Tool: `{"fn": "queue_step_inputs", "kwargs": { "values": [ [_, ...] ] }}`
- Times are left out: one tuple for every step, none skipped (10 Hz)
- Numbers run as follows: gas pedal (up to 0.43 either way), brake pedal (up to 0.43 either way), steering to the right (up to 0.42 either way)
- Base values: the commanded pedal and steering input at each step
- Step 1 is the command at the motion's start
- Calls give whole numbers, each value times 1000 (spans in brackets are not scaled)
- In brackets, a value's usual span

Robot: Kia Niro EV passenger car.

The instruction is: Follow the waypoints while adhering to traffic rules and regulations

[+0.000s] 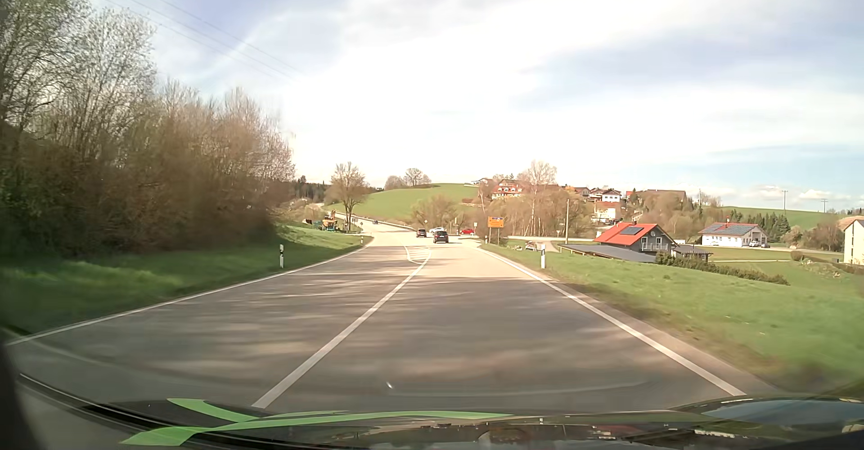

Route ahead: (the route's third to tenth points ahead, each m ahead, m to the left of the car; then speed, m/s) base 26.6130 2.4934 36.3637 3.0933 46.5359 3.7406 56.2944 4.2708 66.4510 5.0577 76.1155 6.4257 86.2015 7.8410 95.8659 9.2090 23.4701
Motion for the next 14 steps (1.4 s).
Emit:
{"fn": "queue_step_inputs", "kwargs": {
  "values": [
    [0,0,-8],
    [0,0,-8],
    [0,0,-9],
    [0,0,-8],
    [28,0,-8],
    [59,0,-8],
    [59,0,-7],
    [79,0,-8],
    [79,0,-8],
    [87,0,-8],
    [87,0,-8],
    [87,0,-9],
    [87,0,-10],
    [87,0,-11]
  ]
}}
